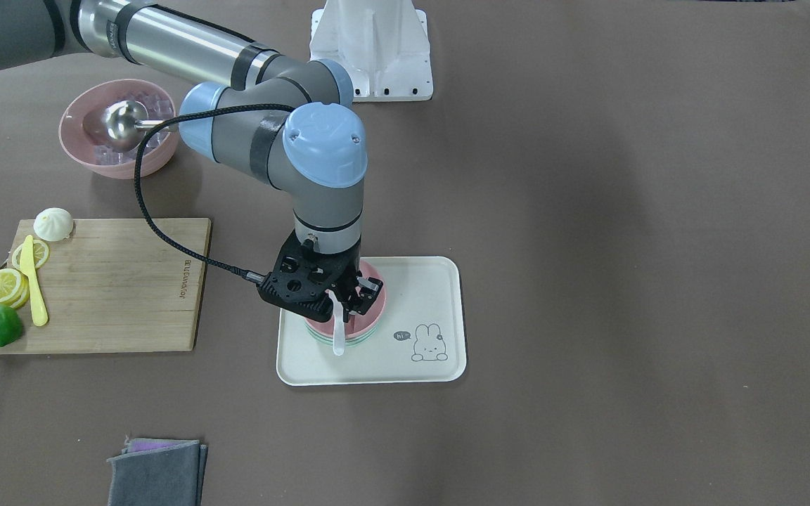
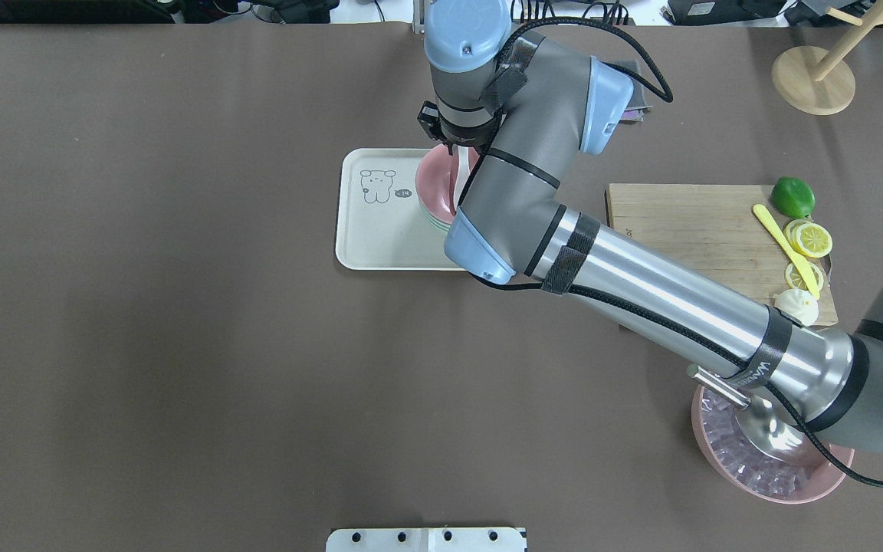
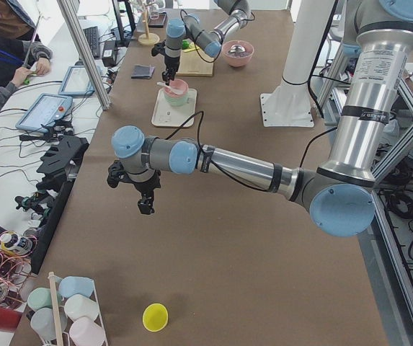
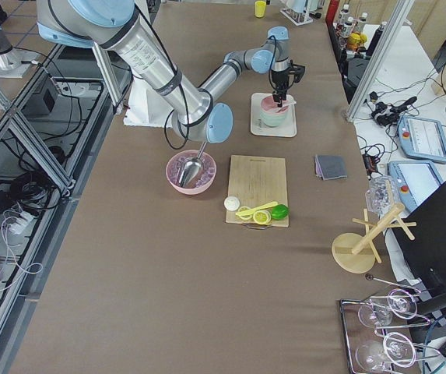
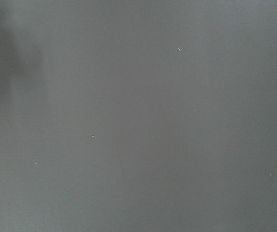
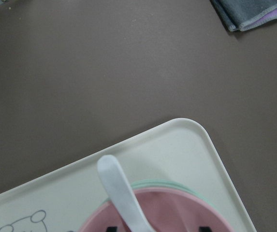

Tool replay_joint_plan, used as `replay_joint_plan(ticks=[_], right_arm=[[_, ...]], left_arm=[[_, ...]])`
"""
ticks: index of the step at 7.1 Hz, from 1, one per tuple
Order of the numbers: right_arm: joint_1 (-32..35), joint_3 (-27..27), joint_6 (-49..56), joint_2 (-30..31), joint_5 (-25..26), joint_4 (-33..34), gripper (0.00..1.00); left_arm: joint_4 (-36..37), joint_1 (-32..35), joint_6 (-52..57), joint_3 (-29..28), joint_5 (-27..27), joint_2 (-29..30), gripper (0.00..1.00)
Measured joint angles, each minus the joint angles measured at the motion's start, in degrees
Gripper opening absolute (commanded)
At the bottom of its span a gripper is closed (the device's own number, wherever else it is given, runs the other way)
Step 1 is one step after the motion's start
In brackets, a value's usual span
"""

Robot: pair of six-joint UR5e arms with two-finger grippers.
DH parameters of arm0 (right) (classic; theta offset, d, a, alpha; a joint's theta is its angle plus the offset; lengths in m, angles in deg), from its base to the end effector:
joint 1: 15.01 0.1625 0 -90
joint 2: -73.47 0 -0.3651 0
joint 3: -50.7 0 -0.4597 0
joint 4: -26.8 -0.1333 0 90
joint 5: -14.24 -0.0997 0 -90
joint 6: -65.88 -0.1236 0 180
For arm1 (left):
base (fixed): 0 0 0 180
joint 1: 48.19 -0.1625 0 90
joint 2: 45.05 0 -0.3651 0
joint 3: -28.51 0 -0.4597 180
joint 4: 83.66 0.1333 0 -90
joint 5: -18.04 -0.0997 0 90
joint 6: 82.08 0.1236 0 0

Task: Stack pink bowl on green and place spoon

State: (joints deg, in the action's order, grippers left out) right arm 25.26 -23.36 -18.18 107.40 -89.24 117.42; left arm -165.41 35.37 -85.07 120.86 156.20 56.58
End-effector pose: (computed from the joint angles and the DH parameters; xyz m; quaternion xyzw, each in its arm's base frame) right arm -0.5488 -0.6019 0.0993 0.0301 -0.3521 0.2379 0.9047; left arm 0.0294 -0.6278 0.4811 0.0120 0.4099 0.0478 0.9108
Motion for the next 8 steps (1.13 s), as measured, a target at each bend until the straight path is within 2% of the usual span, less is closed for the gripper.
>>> replay_joint_plan(ticks=[3, 5, 8], right_arm=[[4.44, -0.59, 7.13, 3.74, -2.34, -0.2, 1.0], [11.49, -2.84, 16.56, 8.91, -8.93, -0.3, 1.0], [22.79, -6.66, 33.61, 17.28, -18.85, -0.2, 1.0]], left_arm=[[0.14, 0.79, -0.14, -1.43, -0.41, -1.17, 0.99], [-0.02, 2.34, 0.6, -1.19, -0.54, -3.82, 0.99], [0.14, 4.73, 8.95, 3.24, -0.5, -11.15, 0.99]])
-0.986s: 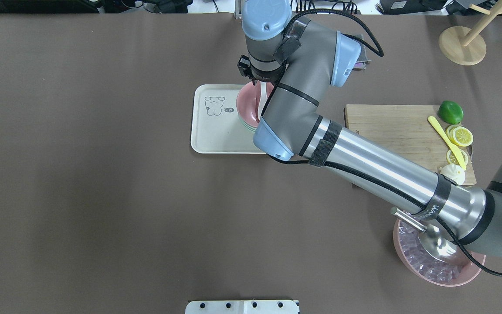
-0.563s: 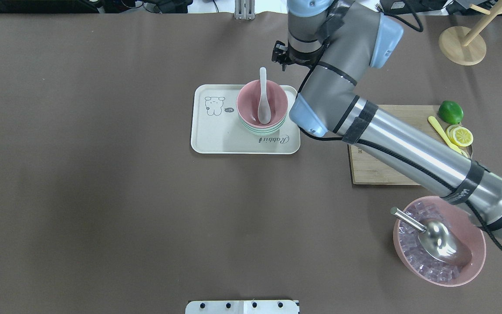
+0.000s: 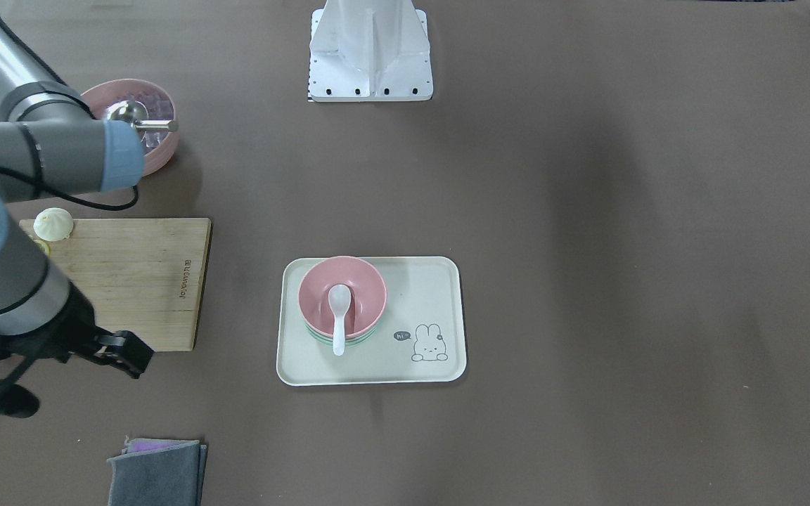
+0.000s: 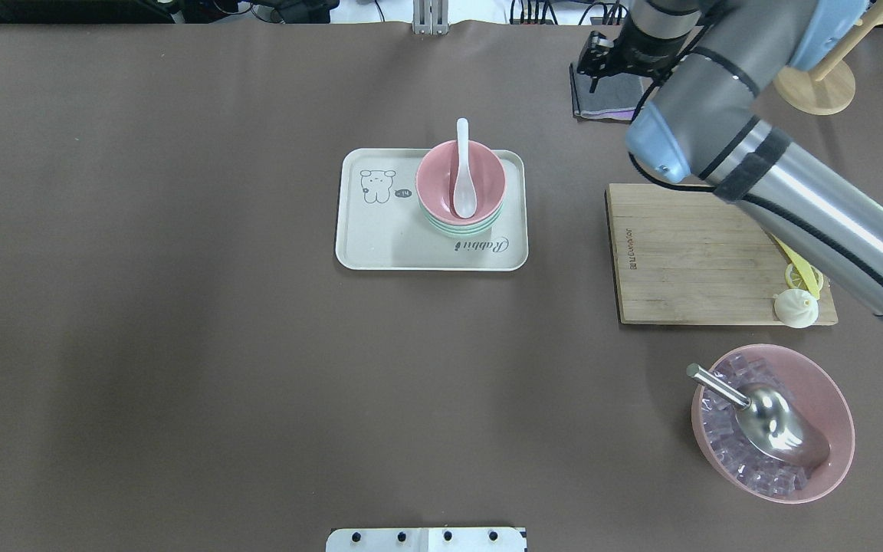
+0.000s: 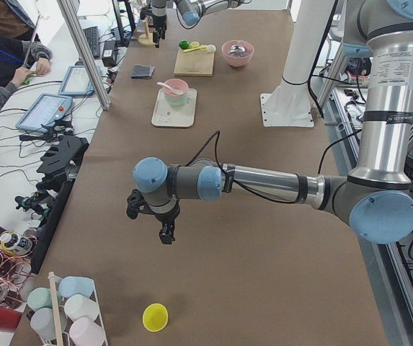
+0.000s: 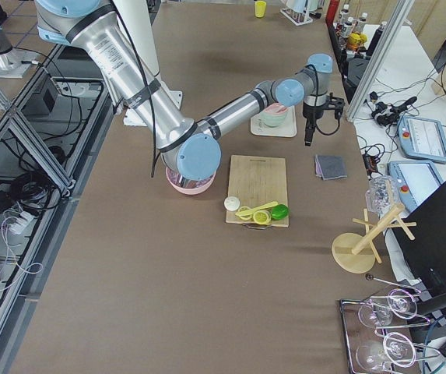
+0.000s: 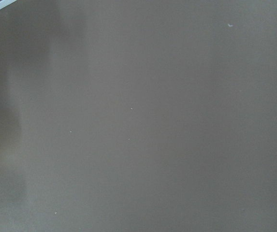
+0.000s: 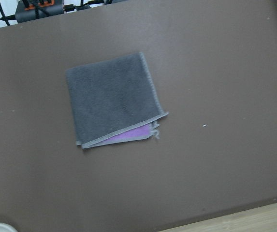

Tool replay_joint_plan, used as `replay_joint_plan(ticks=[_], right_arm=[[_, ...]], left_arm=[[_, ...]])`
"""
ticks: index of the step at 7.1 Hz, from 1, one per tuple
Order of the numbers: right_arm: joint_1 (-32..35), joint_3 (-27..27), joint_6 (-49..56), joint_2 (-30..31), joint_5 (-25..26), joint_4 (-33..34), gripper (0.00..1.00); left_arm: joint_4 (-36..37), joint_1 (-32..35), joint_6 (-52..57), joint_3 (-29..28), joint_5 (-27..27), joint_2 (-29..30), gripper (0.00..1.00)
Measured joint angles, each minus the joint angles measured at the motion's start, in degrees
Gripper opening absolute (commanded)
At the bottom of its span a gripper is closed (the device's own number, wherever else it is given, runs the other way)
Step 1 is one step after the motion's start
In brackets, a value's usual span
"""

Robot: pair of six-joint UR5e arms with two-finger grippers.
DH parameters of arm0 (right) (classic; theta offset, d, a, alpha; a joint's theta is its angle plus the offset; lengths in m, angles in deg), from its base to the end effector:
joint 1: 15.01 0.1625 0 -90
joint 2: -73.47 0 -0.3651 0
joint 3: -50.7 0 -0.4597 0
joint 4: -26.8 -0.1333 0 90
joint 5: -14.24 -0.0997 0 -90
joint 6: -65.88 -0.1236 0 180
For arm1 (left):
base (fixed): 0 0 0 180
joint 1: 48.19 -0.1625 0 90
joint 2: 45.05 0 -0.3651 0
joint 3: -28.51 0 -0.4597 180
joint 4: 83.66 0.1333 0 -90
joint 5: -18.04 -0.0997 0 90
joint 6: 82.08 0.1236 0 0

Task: Stack pink bowl on green and place spoon

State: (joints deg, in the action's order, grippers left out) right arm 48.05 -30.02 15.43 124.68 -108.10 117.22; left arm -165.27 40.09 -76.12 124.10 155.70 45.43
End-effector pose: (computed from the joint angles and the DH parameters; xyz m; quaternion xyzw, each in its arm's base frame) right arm -0.2875 -0.7139 0.2634 0.0197 -0.3612 0.1209 0.9244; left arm -0.0252 -0.5574 0.5662 -0.0036 0.4044 0.0531 0.9131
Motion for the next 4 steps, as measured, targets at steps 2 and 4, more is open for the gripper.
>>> replay_joint_plan(ticks=[2, 4], right_arm=[[8.47, -0.21, 14.68, 5.32, -5.57, 0.21, 1.0], [15.73, -0.12, 29.36, 12.28, -7.97, 0.29, 1.0]], left_arm=[[0.0, 2.24, 4.43, 4.59, -0.19, -5.6, 0.99], [0.11, 3.81, 4.75, 7.36, -0.11, -8.14, 0.99]])
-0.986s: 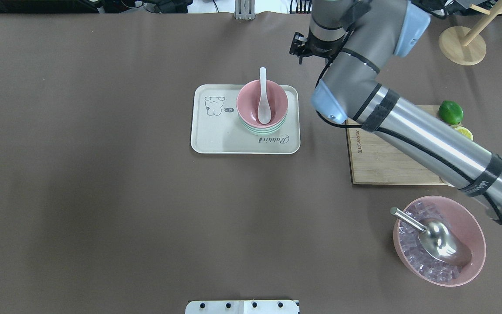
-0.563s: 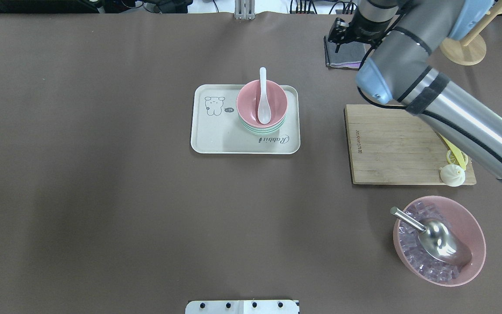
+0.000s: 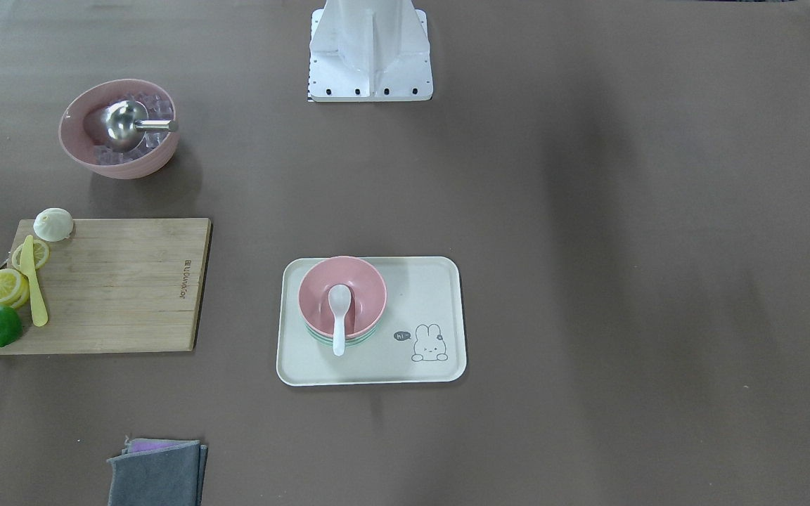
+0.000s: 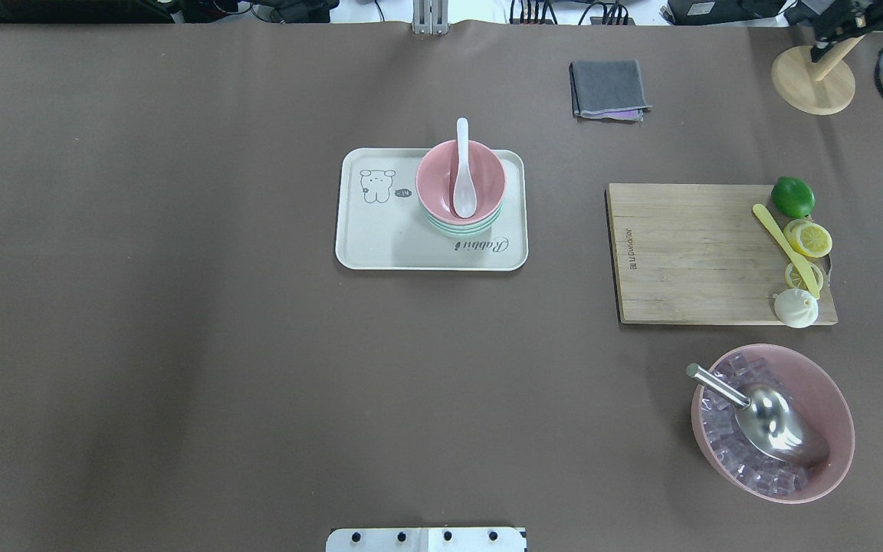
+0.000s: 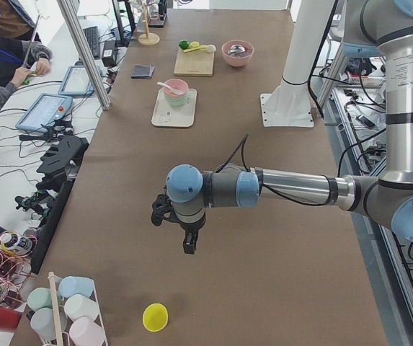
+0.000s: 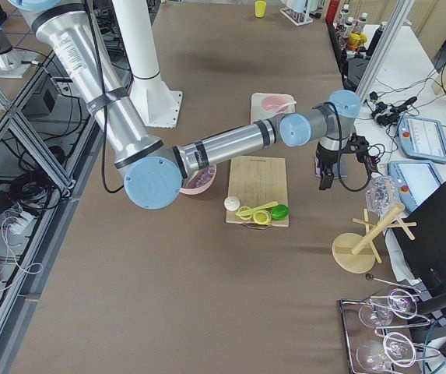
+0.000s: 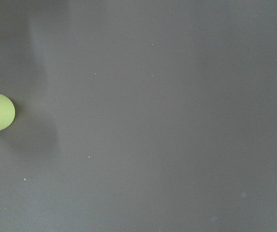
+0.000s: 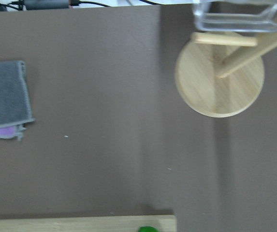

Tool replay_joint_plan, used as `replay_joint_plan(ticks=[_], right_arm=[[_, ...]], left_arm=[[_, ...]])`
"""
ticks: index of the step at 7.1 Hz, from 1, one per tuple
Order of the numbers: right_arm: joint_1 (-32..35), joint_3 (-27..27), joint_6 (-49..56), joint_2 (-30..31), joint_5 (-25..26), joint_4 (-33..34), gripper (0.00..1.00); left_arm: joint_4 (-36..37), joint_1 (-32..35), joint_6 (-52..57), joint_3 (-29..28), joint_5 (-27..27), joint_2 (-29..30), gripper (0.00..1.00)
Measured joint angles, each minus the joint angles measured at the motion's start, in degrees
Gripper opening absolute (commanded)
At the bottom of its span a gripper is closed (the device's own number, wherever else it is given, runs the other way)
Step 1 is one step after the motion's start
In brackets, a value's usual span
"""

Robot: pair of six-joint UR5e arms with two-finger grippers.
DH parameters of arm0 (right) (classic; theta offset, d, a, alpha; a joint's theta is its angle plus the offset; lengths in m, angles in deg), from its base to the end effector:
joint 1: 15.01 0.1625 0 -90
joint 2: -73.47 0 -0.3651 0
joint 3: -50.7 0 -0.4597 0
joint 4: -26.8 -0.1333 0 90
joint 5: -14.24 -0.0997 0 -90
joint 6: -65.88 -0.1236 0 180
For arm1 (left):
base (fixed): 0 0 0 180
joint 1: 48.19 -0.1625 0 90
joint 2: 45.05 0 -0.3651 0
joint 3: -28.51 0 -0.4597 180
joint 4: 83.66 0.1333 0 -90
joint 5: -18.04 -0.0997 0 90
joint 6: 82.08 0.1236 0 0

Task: Stack pink bowl on green and place spoon

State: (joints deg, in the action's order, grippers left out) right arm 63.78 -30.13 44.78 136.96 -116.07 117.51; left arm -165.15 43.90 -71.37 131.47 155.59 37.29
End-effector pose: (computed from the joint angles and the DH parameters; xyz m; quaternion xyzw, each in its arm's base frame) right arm -0.0885 -0.7208 0.4140 0.0355 -0.3652 0.0304 0.9297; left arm -0.0605 -0.5021 0.5708 0.0194 0.4033 0.0575 0.9130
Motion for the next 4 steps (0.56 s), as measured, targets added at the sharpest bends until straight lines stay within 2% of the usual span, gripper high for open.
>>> replay_joint_plan(ticks=[2, 4], right_arm=[[5.42, -0.26, 12.98, 9.35, -0.58, -0.3, 1.0], [8.47, -3.37, 18.94, 19.93, -0.59, -0.49, 1.0]], left_arm=[[-0.25, 2.48, 0.14, -0.14, 0.5, -0.37, 0.99], [-1.07, 3.24, 0.16, -0.93, -0.08, -0.81, 0.99]])
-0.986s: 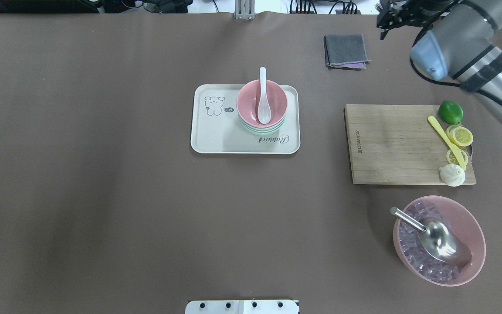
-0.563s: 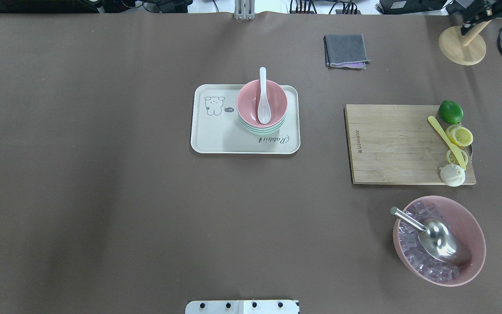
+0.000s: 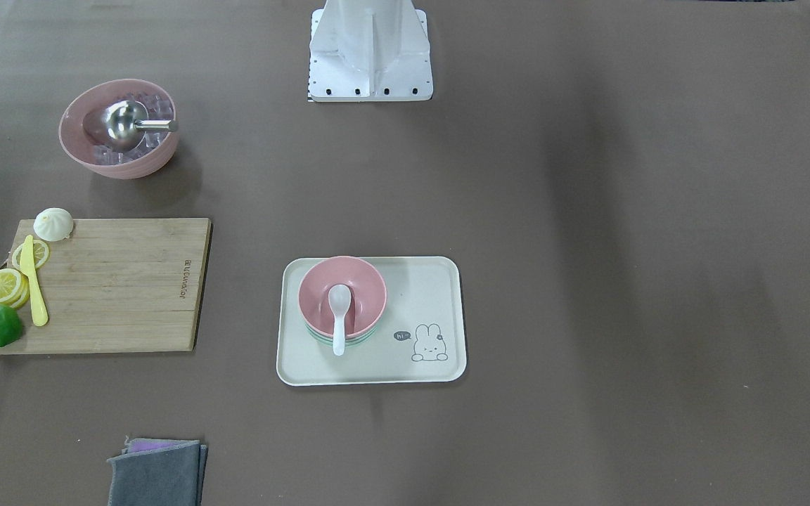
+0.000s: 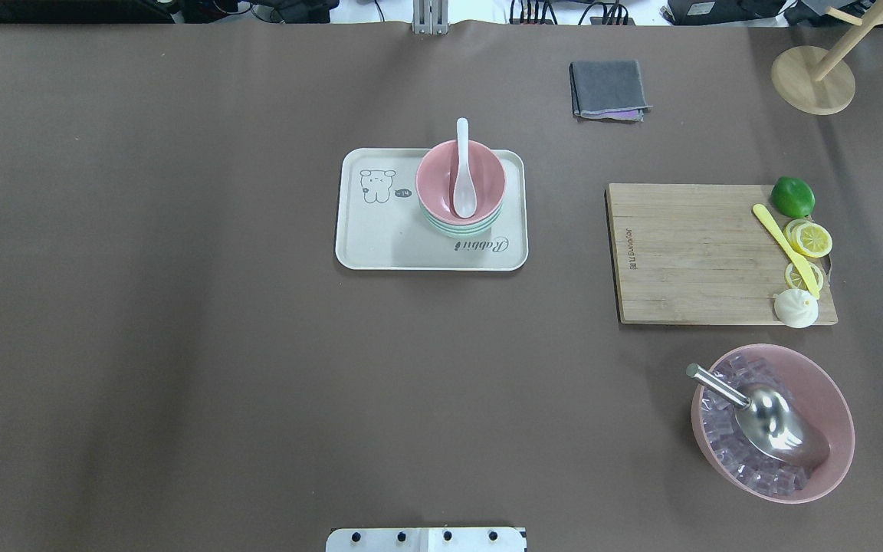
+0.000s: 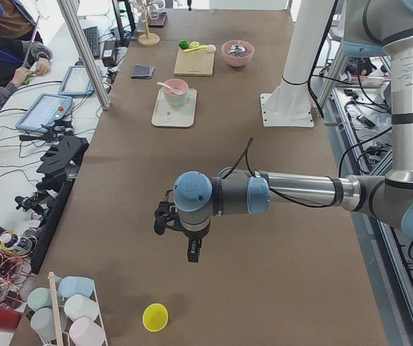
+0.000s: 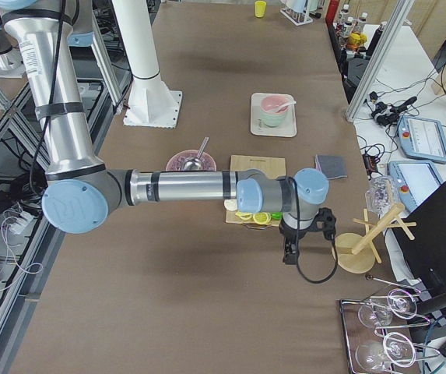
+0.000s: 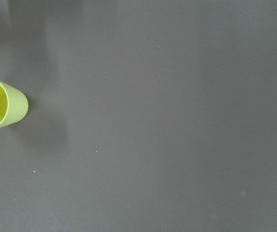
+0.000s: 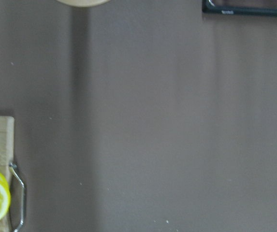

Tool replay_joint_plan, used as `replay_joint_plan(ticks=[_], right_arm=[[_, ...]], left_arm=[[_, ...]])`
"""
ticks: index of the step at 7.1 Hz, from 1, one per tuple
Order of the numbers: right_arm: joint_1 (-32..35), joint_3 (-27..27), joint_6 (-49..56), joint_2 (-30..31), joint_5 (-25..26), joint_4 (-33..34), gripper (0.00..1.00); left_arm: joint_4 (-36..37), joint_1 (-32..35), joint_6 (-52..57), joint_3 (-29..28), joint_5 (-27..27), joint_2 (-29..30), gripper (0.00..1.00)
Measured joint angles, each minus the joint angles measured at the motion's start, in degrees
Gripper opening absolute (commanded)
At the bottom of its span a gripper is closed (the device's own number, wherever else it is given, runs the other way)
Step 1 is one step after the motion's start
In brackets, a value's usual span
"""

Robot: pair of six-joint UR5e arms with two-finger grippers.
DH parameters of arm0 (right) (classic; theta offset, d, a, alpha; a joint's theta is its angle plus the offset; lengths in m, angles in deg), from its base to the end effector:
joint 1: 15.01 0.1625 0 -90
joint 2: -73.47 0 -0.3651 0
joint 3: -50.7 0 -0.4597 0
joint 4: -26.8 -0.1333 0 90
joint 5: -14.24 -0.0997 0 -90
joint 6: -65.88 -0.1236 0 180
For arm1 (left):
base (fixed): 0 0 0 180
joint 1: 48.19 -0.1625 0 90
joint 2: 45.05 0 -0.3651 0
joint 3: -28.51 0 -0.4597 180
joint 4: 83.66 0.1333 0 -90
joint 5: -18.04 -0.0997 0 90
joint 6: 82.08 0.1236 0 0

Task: Stack pink bowl on green and place spoon

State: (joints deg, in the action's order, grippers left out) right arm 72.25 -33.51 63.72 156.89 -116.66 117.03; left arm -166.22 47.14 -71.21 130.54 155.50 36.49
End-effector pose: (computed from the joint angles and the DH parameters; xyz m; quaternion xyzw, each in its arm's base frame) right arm 0.0235 -0.6039 0.6113 -0.0104 -0.3493 -0.0064 0.9369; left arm -0.0884 -0.4928 0.5851 0.0261 0.4025 0.0306 0.9145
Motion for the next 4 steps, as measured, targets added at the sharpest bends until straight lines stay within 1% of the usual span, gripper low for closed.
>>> replay_joint_plan(ticks=[2, 3, 4], right_arm=[[0.95, -9.02, -0.76, 9.96, 0.02, 0.08, 1.0], [1.02, -12.35, -2.02, 12.72, -0.07, 0.11, 1.0], [1.05, -14.17, -2.92, 13.95, -0.17, 0.1, 1.0]], left_arm=[[-0.7, 0.03, 0.0, -0.02, 0.06, 0.3, 0.99], [-0.83, 0.03, 0.18, 0.14, 0.23, 0.32, 0.99], [-0.97, 0.03, 0.28, 0.16, 0.31, 0.4, 0.99]])
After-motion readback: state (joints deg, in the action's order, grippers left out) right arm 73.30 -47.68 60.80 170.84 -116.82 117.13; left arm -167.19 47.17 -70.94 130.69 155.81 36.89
